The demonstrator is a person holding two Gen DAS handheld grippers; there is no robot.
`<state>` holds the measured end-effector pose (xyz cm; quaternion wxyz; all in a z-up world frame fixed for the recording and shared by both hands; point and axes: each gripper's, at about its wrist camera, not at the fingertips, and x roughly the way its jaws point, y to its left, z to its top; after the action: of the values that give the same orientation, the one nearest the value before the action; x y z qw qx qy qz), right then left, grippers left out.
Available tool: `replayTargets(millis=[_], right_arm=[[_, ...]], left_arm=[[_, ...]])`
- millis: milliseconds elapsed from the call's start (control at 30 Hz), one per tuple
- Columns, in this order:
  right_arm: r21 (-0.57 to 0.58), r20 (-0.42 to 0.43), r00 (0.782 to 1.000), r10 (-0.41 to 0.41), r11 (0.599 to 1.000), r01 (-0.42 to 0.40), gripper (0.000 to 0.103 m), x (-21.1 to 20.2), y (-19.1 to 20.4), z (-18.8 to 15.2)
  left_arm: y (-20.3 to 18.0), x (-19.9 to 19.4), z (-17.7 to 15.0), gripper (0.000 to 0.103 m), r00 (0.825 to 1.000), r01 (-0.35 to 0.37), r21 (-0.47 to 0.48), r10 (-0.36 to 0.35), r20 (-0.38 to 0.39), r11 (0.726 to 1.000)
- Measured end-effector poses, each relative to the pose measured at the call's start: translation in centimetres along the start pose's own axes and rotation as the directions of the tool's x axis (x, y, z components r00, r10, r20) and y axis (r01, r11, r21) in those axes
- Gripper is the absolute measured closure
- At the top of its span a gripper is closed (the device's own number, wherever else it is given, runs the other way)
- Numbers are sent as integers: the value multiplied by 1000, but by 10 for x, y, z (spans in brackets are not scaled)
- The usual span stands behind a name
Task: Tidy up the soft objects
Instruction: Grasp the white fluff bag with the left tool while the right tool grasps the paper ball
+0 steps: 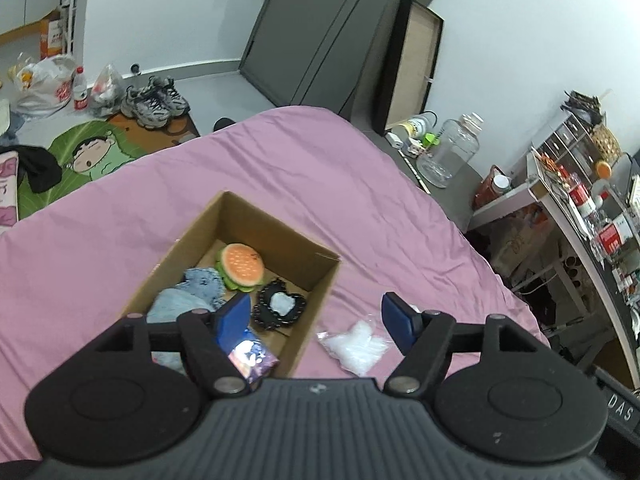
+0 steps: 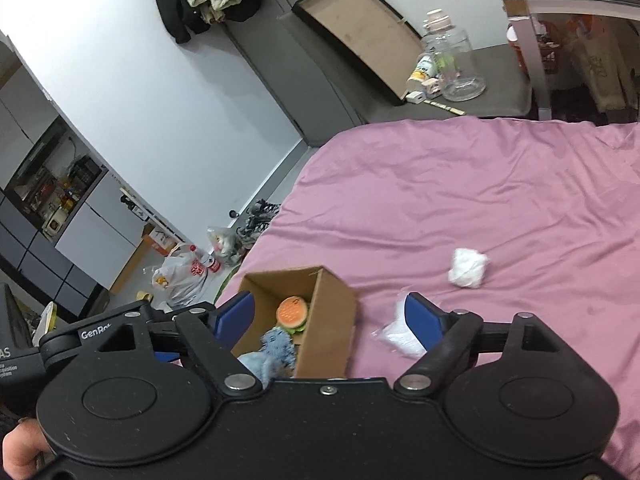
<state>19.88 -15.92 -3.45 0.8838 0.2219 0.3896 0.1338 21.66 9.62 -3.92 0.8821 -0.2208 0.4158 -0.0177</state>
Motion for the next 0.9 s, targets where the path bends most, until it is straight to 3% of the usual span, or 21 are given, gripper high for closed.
replayTargets(millis=[233, 533, 900], right_arm=[[28, -11, 1000, -14, 999, 14, 15, -1, -27, 11], [57, -5, 1000, -19, 998, 19, 15, 6, -62, 26], [172, -7, 1000, -11, 985, 12, 15, 33, -121, 14]], left_arm=[[-25, 8, -6, 30, 1000, -22, 12, 22, -3, 1000], [-57, 29, -22, 29, 998, -52, 39, 53, -32, 998], [-84, 65, -43, 29, 994, -98, 40, 100, -50, 994]])
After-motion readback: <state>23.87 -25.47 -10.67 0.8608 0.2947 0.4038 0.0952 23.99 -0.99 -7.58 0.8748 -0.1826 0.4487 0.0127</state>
